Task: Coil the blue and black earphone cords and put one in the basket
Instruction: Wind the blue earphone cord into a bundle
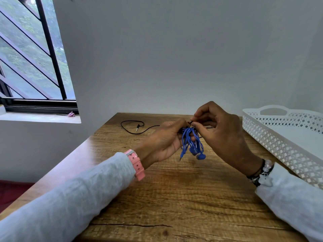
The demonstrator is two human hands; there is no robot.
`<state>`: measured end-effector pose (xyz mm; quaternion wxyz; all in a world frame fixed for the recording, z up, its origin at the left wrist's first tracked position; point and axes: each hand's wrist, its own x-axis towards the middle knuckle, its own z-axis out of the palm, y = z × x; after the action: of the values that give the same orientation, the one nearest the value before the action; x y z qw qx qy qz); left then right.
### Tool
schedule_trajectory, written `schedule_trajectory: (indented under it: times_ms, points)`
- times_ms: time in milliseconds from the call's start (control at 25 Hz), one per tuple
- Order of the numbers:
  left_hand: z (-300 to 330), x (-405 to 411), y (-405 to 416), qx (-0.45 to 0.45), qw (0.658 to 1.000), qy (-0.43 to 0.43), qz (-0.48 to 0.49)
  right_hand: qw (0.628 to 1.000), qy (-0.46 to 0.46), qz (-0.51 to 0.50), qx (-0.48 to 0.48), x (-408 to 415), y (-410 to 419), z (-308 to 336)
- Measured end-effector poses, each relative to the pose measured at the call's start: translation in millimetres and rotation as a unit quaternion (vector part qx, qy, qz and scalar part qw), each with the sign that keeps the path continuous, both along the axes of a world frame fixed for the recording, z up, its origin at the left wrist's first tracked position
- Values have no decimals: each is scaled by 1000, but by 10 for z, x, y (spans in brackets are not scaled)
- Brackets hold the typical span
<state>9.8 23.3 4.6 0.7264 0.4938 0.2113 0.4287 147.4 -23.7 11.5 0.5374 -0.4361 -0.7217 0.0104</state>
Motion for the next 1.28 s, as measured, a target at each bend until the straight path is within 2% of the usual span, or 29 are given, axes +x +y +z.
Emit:
schedule_trajectory:
  times_ms: [80, 240, 560, 720, 920, 1280]
  points:
    - [-1, -8, 8, 3, 1000, 4, -1, 1000, 3, -3, -1, -6, -2, 1]
    - [27, -22, 3, 15, 1000, 14, -7, 994, 93, 28, -43, -11, 0, 11]
    - [24, -26, 7, 24, 999, -9, -28, 976, 166, 91, -112, 43, 20, 70]
    - [27, -12, -10, 31, 999, 3, -22, 982, 137, 79, -101, 48, 28, 44]
    - [31, 3, -17, 7, 999, -31, -20, 979, 181, 67, -61, -15, 10, 21]
    - [10, 1, -3, 12, 1000, -20, -15, 983, 155, 71, -65, -26, -26, 32]
